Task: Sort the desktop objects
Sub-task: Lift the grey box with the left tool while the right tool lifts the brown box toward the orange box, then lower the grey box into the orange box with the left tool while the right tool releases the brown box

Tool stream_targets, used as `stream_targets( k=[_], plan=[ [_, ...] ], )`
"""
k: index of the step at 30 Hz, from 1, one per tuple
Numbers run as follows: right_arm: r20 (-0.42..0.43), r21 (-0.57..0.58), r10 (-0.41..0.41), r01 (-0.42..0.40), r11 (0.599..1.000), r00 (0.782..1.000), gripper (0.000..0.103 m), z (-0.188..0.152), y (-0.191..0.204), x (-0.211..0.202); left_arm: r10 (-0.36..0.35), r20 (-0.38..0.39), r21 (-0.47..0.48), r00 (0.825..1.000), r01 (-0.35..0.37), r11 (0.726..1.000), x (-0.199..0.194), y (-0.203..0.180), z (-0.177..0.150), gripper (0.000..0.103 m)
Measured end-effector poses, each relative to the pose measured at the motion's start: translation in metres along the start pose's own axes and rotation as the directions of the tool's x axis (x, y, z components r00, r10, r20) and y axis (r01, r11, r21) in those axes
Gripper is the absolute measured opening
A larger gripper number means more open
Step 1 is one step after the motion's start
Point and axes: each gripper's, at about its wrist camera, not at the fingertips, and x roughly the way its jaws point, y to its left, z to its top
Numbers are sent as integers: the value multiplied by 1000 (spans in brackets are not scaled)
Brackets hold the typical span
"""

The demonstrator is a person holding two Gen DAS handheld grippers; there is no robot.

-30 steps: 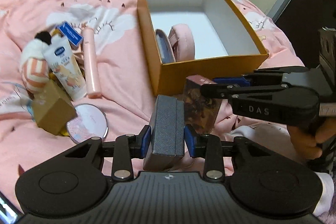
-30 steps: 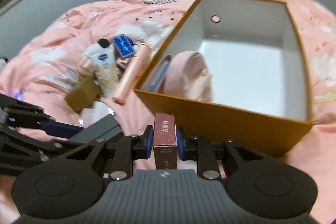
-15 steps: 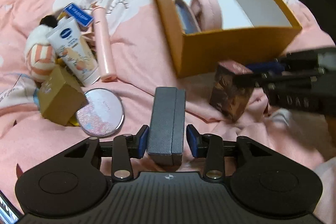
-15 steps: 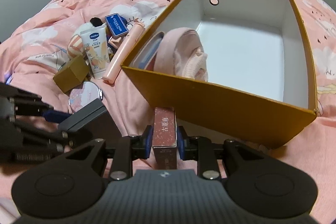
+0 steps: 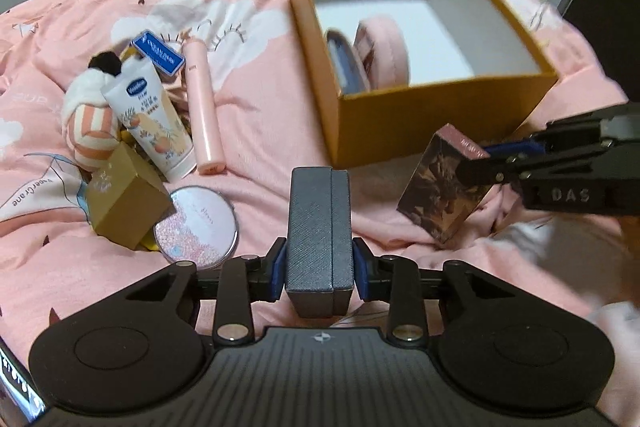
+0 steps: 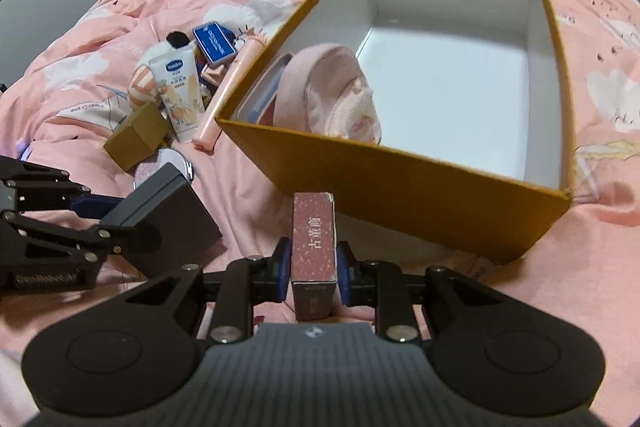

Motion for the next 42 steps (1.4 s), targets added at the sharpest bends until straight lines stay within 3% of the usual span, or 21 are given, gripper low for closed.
stream_targets(
  k=[7,12,17,23,30,35,39,42],
  plan=[
    [92,32,16,-19,999,996,24,8,-9,-42,-88,61,-40,994,91,995,-26,-5,15,38],
    [174,57,39,-49,997,984,24,19,-15,-74,-151,124,-34,981,156,987,-45,-14,32,38],
    [276,82,57,-82,993,959,24,33,-21,-103,-206,197,-9,959,212,977,-63,-23,52,38],
    [388,113,6,-54,992,922,24,54,-31,-119,-196,267,-15,944,207,978,-68,-24,77,37],
    [349,159,-128,77,984,928,24,75,-42,-77,-184,278,-46,943,204,978,-52,-10,105,37],
    [268,189,-140,90,978,953,24,76,-53,-27,-174,267,-64,948,197,978,-40,-4,111,37],
    [247,191,-183,138,972,952,24,73,-53,7,-162,267,-73,950,188,979,-34,1,116,37],
    [233,203,-164,117,972,959,24,74,-54,21,-175,264,-81,949,202,976,-29,3,120,38]
  ],
)
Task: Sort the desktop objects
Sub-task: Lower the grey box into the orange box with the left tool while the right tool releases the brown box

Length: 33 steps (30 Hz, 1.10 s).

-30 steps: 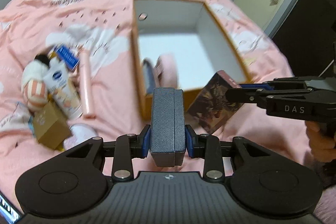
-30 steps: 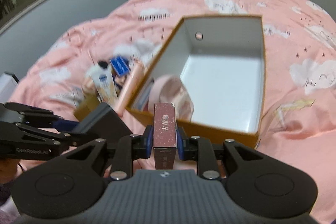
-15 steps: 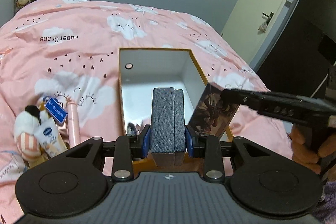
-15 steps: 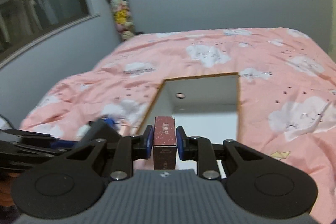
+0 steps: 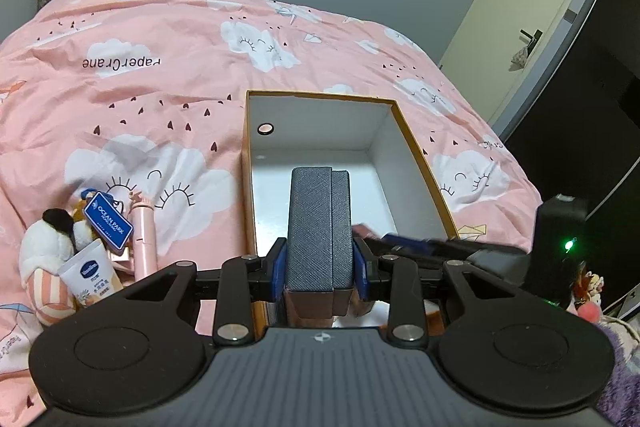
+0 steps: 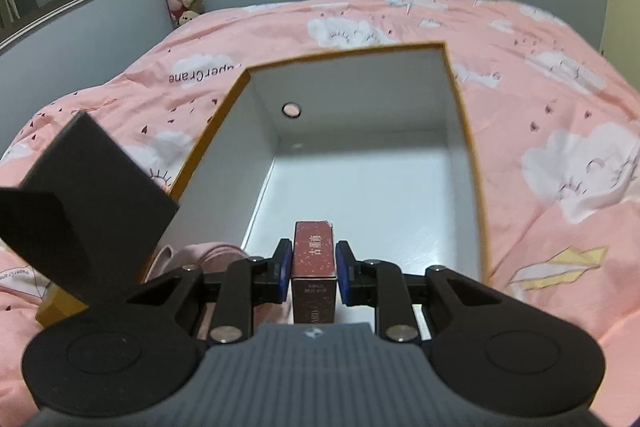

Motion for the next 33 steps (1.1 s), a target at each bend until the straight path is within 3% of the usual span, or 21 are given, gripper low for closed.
stream_targets(
  k=[10,14,17,21,24,27,30,33],
  plan=[
    [-130,-20,63,-66,998,990,26,-12,9,-7,-28,-13,-2,1000,28,1000,14,-2,6,37],
    [-187,88,186,-172,981,965,29,-13,0,-8,-35,-18,-3,999,35,999,18,-3,7,37],
    [-221,173,227,-191,966,948,29,-14,-10,1,-38,-27,-4,999,38,999,21,-4,7,37],
    [-207,167,208,-175,970,956,30,-14,-16,-7,-51,-33,4,998,51,999,22,-9,7,37],
    [-139,120,171,-155,981,975,31,-7,-23,-30,-72,-39,-1,997,72,997,25,-14,8,37],
    [-52,30,64,-62,998,997,31,5,-29,-52,-112,-59,-9,992,111,994,33,-25,11,37],
    [-4,-59,-23,22,998,1000,32,15,-34,-59,-136,-103,-36,985,133,990,50,-36,12,37],
    [15,-119,-52,53,991,999,32,17,-38,-60,-111,-142,-49,984,105,993,69,-45,9,37]
  ],
)
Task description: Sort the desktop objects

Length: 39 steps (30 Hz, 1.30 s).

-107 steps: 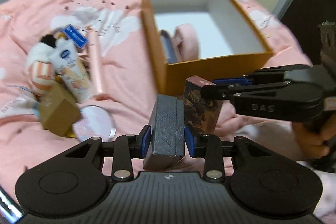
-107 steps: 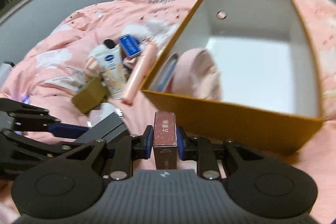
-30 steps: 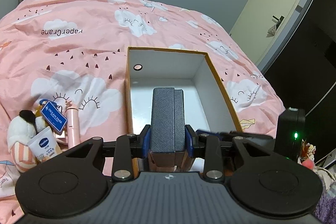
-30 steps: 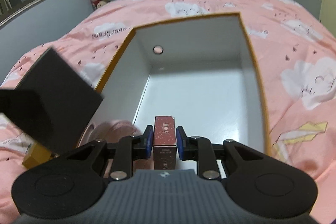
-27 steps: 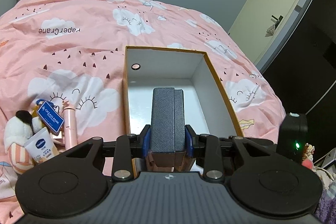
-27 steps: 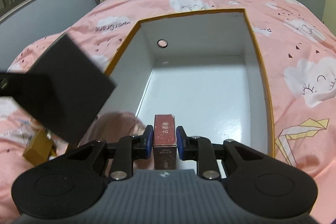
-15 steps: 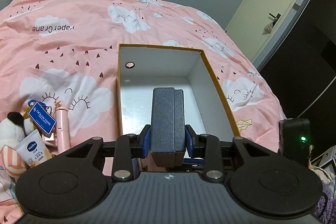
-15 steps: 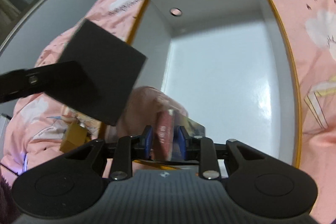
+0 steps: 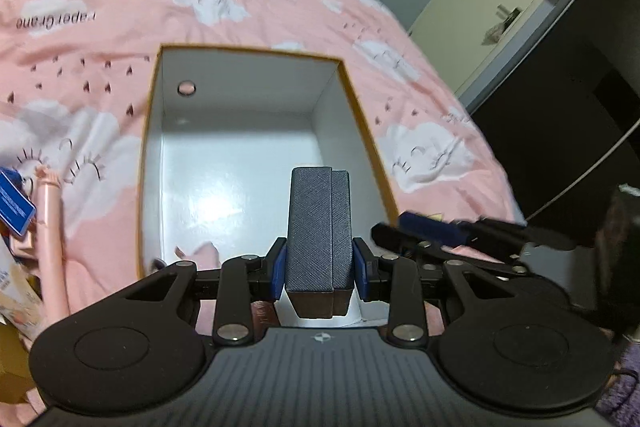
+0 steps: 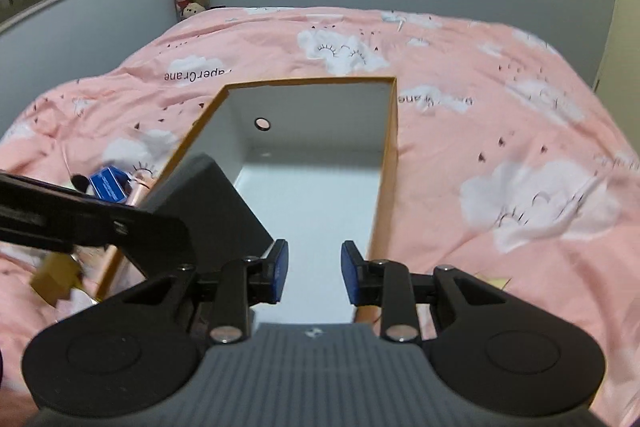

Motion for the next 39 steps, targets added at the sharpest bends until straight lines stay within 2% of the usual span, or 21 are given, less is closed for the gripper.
stream_targets(
  k=[5,7,9,14,18,22,26,30,33,37,38,39],
  plan=[
    [-33,-137,47,-51,989,998,31,-3,4,14,51,-71,-37,996,-53,998,21,-2,-7,38],
    [-46,-209,52,-61,976,998,29,-8,9,20,60,-91,-43,994,-64,997,25,-2,-9,38],
    [-68,-297,95,-111,948,993,26,-8,11,25,77,-107,-42,991,-82,996,27,-1,-11,37],
    [-177,-491,162,-230,840,971,18,0,13,37,96,-140,-53,985,-104,993,33,1,-12,37],
    [-275,-594,179,-314,740,945,18,4,17,55,105,-170,-54,980,-115,992,40,1,-14,37],
    [-369,-611,216,-411,677,904,17,8,20,73,130,-205,-53,970,-144,988,48,1,-14,39],
    [-447,-621,226,-482,619,866,17,5,24,94,124,-219,-34,968,-134,990,51,-3,-11,47],
    [-492,-646,222,-524,556,842,17,2,27,104,155,-235,14,959,-156,988,51,-10,-13,48],
    [-529,-653,225,-561,509,819,18,3,26,108,157,-222,43,962,-152,988,41,-16,-16,48],
    [-587,-673,205,-613,413,783,18,2,26,114,178,-209,62,962,-169,984,27,-18,-19,48],
    [-588,-642,187,-595,483,787,18,1,26,116,195,-216,61,957,-186,981,27,-15,-18,46],
    [-605,-641,187,-612,463,774,18,1,26,118,214,-220,58,952,-207,977,27,-14,-18,41]
  ],
)
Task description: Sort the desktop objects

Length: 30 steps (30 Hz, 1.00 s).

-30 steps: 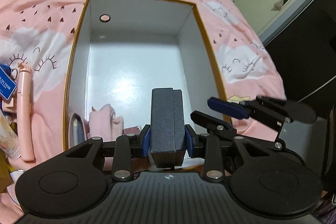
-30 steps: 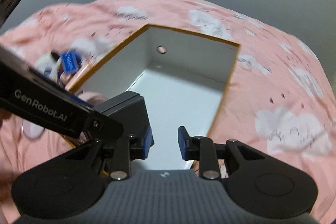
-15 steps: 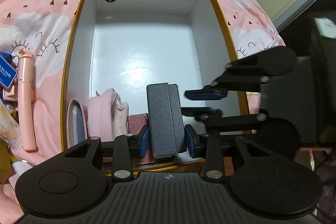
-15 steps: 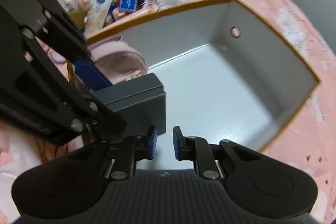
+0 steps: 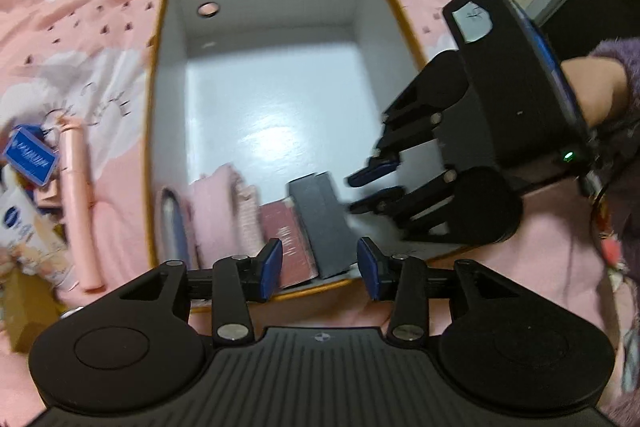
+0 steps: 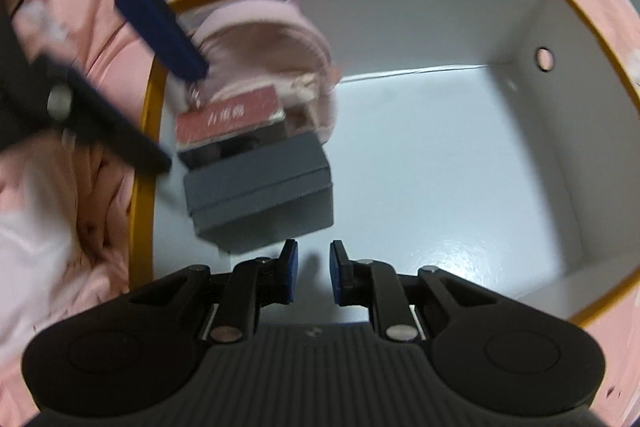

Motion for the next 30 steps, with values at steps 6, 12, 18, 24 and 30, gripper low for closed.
stream_targets(
  k=[6,12,18,24,30],
  plan=[
    [-11,-54,159,-160,986,987,18,6,-5,10,52,-21,-38,998,-53,998,10,8,5,36],
    [11,-106,191,-189,976,981,18,9,-1,7,69,-63,-56,996,-72,996,25,8,5,30],
    [-30,-88,166,-169,982,986,16,22,6,15,77,-41,-87,996,-81,993,25,15,3,27],
    [27,204,103,-107,973,994,5,28,19,20,110,-43,-60,993,-113,992,22,22,1,27],
    [2,294,113,-109,950,994,6,36,20,28,102,-10,-44,995,-102,994,22,25,-8,27]
  ],
)
